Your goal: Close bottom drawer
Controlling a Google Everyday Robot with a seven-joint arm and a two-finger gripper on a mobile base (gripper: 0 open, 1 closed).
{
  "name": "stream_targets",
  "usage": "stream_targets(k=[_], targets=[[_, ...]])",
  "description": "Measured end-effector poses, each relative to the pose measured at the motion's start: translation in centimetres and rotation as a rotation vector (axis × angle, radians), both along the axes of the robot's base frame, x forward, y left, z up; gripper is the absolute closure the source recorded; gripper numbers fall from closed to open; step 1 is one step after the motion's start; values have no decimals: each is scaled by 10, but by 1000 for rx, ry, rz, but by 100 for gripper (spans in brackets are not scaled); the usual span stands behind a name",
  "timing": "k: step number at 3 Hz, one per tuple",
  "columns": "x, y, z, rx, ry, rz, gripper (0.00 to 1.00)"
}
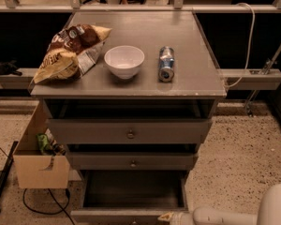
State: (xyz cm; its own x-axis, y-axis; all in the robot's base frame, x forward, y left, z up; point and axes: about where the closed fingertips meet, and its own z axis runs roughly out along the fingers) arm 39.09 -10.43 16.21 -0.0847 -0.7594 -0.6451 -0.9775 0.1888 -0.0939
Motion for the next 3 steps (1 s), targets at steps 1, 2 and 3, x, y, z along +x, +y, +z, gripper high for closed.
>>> stream_targets(k=[1,2,3], targets=[[5,5,-6,-9,4,8,0],[2,5,-6,-9,4,8,100],[42,2,-6,-46,-36,3,100]])
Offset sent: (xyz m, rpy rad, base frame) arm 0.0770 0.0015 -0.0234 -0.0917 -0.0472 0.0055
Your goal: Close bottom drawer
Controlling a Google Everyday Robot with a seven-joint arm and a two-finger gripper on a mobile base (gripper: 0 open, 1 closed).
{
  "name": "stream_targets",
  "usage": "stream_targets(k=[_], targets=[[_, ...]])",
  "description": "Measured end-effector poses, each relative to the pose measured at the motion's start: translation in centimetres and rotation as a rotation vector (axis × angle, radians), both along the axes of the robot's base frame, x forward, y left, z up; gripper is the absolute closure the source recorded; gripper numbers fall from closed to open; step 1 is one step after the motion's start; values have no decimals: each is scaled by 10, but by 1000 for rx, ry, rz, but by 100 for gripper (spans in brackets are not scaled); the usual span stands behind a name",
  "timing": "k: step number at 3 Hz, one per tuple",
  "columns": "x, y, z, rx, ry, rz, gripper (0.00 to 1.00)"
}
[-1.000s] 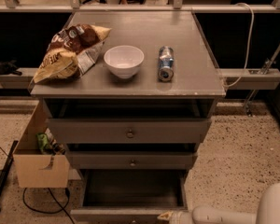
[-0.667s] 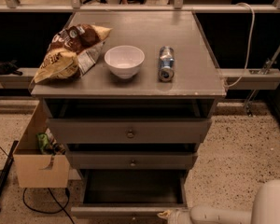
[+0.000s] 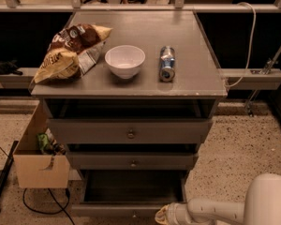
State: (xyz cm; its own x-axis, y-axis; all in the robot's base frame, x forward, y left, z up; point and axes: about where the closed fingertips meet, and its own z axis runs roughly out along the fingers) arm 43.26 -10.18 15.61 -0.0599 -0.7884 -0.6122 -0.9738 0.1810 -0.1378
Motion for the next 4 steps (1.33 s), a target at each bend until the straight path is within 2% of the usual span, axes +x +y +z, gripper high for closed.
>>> stream_targets(k=[3,4], targets=[[31,-9,-3,-22,-36,-31,100],[31,-9,-3,-22,-36,-31,73]])
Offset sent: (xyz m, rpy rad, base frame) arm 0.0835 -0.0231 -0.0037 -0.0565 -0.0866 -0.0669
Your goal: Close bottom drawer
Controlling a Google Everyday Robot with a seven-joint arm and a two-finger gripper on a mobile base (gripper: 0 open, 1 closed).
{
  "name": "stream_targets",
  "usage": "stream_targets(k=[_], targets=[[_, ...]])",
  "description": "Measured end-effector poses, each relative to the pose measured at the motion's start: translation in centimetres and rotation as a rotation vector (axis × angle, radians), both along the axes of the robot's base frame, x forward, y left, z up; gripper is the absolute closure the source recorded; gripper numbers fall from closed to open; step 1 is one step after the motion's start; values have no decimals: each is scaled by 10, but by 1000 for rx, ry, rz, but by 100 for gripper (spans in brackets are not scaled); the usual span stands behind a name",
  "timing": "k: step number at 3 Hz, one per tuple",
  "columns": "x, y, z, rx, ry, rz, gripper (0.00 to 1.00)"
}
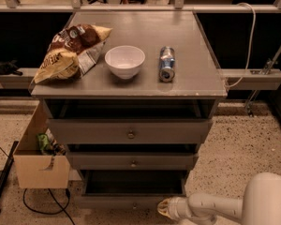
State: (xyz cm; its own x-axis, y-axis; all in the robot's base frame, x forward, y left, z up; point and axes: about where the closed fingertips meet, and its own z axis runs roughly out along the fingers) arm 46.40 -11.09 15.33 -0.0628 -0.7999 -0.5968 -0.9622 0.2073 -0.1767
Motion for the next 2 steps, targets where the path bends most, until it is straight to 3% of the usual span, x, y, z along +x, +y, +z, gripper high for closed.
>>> stream_targets(k=[2], targets=[[14,4,0,-6,-6,5,27]])
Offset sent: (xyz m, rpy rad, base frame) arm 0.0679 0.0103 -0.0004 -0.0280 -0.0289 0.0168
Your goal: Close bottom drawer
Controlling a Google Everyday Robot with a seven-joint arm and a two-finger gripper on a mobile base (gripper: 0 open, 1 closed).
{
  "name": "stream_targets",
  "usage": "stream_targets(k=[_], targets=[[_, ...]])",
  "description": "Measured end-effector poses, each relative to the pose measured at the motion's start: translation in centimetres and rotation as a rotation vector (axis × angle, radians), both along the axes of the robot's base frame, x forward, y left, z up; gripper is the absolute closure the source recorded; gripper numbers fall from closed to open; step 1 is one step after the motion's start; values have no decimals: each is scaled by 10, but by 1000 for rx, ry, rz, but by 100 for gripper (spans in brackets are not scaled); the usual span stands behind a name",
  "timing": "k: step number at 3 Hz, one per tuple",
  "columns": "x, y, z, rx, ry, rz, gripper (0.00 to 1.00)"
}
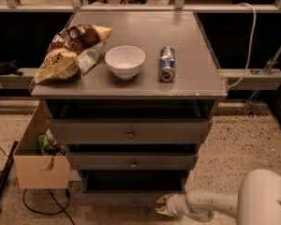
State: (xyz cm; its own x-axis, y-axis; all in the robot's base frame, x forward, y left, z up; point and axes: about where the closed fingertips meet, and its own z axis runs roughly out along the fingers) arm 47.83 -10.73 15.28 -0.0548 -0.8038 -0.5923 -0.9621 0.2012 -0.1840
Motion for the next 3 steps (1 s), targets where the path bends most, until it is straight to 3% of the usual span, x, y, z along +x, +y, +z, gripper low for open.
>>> stream_targets(k=[1,2,3], targets=[[19,2,-1,-18,-8,2,0],[44,2,0,-35,-26,-8,0],[44,2,0,-35,-26,-8,0]])
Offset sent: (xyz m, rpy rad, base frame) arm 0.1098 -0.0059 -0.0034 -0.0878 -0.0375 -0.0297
